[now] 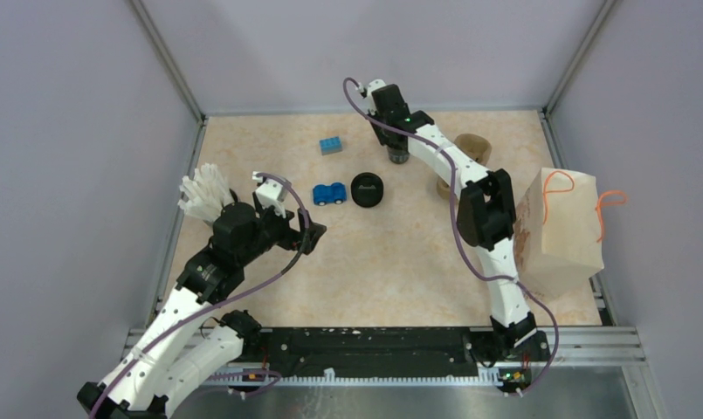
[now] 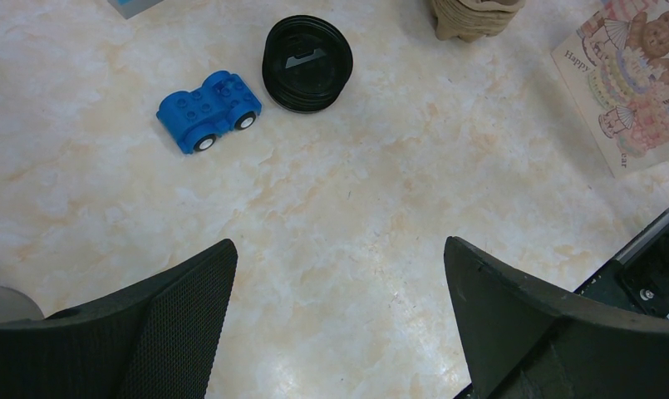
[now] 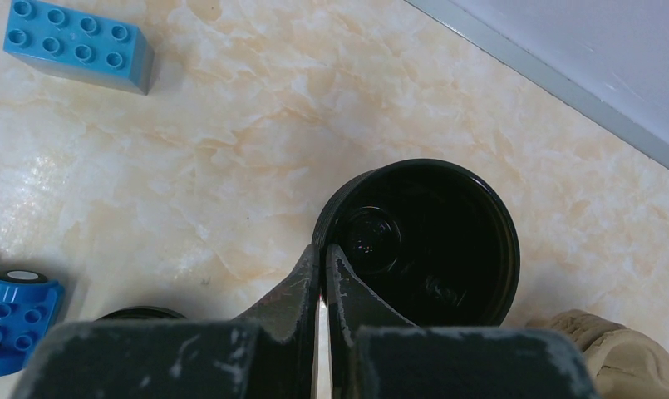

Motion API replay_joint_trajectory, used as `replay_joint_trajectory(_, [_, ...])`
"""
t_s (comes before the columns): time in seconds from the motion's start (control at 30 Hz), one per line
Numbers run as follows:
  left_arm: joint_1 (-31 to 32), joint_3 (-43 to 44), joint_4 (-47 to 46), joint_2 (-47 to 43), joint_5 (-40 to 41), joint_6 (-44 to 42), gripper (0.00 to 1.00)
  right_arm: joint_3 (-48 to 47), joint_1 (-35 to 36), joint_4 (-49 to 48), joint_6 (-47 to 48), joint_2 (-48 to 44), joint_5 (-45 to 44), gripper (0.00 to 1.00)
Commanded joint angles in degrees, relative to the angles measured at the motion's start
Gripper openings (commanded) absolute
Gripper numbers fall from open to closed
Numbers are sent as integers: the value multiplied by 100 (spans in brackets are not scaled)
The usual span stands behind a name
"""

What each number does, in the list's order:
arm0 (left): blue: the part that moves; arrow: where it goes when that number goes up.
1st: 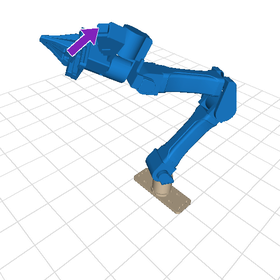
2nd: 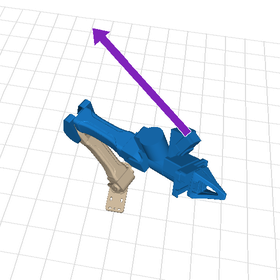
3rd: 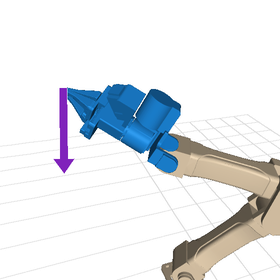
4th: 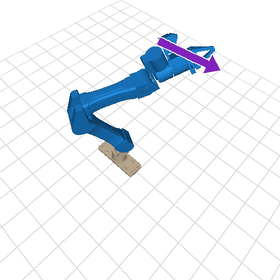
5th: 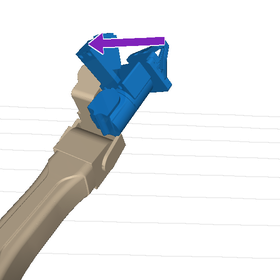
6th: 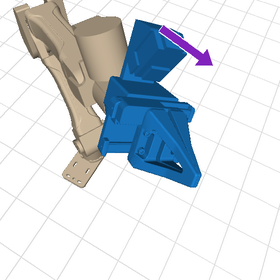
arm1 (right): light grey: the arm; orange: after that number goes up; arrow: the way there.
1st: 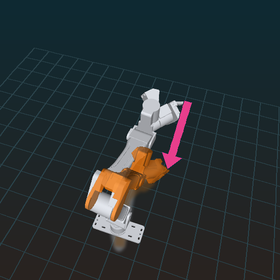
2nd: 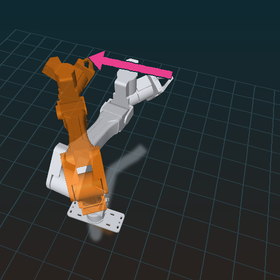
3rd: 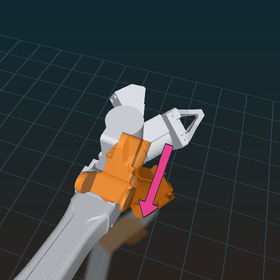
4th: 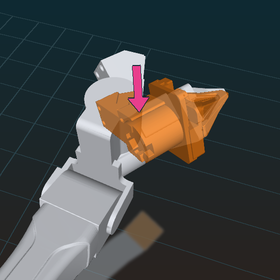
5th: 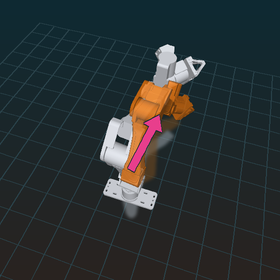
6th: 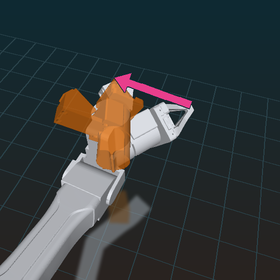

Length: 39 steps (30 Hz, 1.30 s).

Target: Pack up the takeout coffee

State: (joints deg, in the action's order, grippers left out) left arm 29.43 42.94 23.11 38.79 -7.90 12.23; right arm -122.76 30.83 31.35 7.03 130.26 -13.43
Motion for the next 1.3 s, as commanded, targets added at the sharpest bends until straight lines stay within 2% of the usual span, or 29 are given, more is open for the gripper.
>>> replay_joint_trajectory(0.0, [19,22,-238,-20,-7,-54,99,-284,-68,-159,-7,-158,77,0])
replay_joint_trajectory(0.07, [18,28,-235,-15,-14,-54,99,-284,-68,-168,-20,-180,37,0])
replay_joint_trajectory(0.17, [19,25,-245,-19,-29,-54,99,-292,-75,-158,-52,-232,-61,8])
replay_joint_trajectory(0.27, [19,23,-246,-19,-34,-54,99,-284,-115,-143,-73,-276,17,0])
replay_joint_trajectory(0.43, [19,21,-246,-9,-45,-54,99,-223,-167,-193,-149,-338,168,0])
replay_joint_trajectory(0.5, [19,18,-246,-10,-36,-54,99,-231,-194,-193,-227,-343,236,10])
replay_joint_trajectory(0.53, [19,13,-246,-8,-40,-54,99,-231,-212,-196,-248,-351,251,11])
replay_joint_trajectory(0.6, [19,13,-246,3,-38,-54,99,-231,-244,-188,-297,-350,313,0])
replay_joint_trajectory(0.73, [19,13,-246,7,-36,-54,99,-171,-313,-238,-418,-415,444,0])
replay_joint_trajectory(0.83, [19,19,-246,23,-45,-54,99,-117,-323,-267,-455,-456,409,11])
replay_joint_trajectory(1.0, [17,18,-246,32,-45,-54,99,-117,-358,-251,-492,-479,525,2])
replay_joint_trajectory(1.03, [14,15,-246,34,-44,-50,99,-117,-362,-251,-516,-490,538,3])
replay_joint_trajectory(1.13, [19,17,-246,36,-44,-53,99,-117,-367,-254,-585,-509,517,13])
replay_joint_trajectory(1.17, [19,19,-246,42,-49,-54,99,-109,-367,-267,-595,-518,532,13])
replay_joint_trajectory(1.23, [19,14,-246,49,-45,-54,99,-113,-375,-281,-599,-511,581,1])
replay_joint_trajectory(1.27, [19,15,-246,48,-51,-54,99,-116,-375,-286,-602,-510,605,0])
